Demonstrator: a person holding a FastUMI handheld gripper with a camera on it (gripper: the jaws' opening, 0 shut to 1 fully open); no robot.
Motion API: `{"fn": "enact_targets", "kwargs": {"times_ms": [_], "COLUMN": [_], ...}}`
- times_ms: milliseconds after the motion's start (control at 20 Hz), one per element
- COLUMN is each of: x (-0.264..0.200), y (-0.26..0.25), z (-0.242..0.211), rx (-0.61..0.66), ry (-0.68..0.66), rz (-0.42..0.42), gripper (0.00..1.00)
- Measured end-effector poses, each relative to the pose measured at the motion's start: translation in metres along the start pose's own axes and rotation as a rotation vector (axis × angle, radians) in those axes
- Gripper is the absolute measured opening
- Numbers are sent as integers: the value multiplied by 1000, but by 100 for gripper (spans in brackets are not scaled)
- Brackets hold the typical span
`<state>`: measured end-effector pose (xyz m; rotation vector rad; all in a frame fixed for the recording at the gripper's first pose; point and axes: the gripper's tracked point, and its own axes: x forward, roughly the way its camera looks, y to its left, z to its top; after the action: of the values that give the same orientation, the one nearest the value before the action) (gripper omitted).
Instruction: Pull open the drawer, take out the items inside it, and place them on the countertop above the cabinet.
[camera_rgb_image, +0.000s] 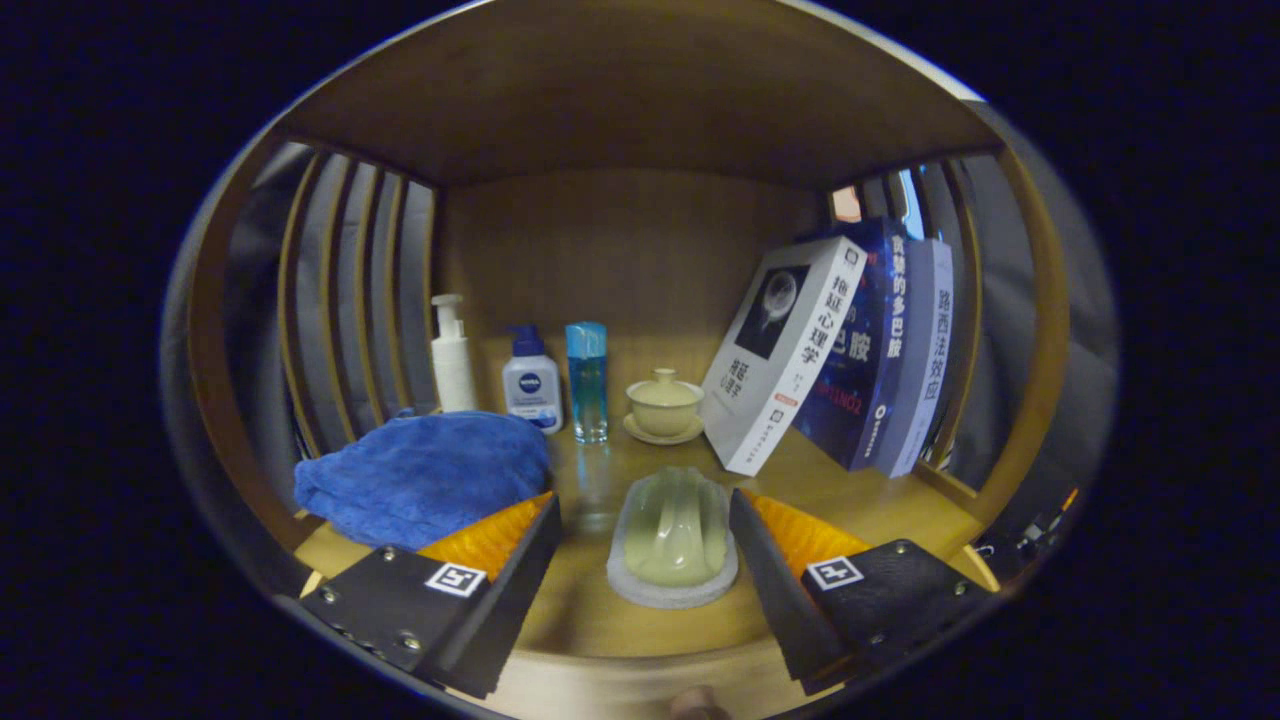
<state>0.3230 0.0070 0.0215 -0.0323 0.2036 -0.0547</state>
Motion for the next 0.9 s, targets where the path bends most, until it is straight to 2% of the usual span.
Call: {"fn": "enact_targets", "kwargs": {"times_ms": [200, 450, 700, 900], "x": [-45, -114, -194, -256], "y": [-2, -10, -15, -15], "z": [14, 32, 37, 15], "rx": [36, 113, 110, 73], "ry": [-11, -17, -76, -112], "rz": [-15, 5, 16, 21], "gripper": [100, 100, 100, 100]}}
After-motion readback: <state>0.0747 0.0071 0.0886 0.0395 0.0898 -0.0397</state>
